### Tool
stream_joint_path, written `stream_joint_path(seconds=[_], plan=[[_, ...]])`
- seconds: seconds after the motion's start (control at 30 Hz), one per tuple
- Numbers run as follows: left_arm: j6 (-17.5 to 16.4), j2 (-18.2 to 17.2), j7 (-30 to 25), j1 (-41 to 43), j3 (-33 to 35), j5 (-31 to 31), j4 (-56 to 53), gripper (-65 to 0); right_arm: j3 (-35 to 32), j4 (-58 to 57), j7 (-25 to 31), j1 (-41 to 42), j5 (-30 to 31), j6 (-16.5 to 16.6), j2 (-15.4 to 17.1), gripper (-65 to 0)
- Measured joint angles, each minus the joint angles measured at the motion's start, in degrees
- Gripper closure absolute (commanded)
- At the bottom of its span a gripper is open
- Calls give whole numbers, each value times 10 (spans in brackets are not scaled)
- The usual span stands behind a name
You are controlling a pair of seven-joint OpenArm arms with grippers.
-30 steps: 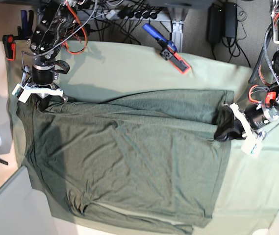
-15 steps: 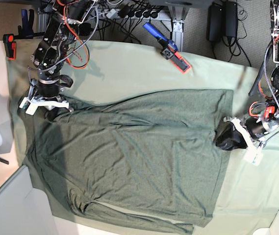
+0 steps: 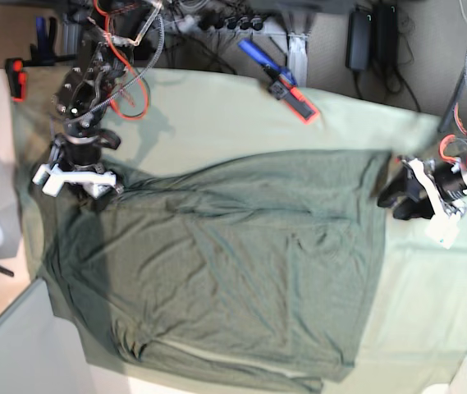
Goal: Fold the T-shirt properly
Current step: 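Lift the shoulder corners and pull them toward the hem, then drag the held shoulders further along the shirt, right gripper outward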
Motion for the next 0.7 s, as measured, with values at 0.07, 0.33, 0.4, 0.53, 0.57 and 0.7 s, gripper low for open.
stream_joint_path(seconds=[0.07,0.33,0.4,0.53,0.57,0.7], plan=[[-1,3,1,30,1,2,25,-321,0,0,0,0,1,0,0,-384],[-1,6,-1,57,1,40,29,-334,0,0,-14,0,1,0,0,-384],[-1,6,-2,57,1,48,29,-336,0,0,-14,0,1,0,0,-384],[-1,9,-3,62,1,44,29,-336,0,0,-14,0,1,0,0,-384],[-1,13,-5,65,1,43,29,-336,0,0,-14,0,1,0,0,-384],[-1,37,-9,69,-1,42,29,-336,0,0,-14,0,1,0,0,-384]])
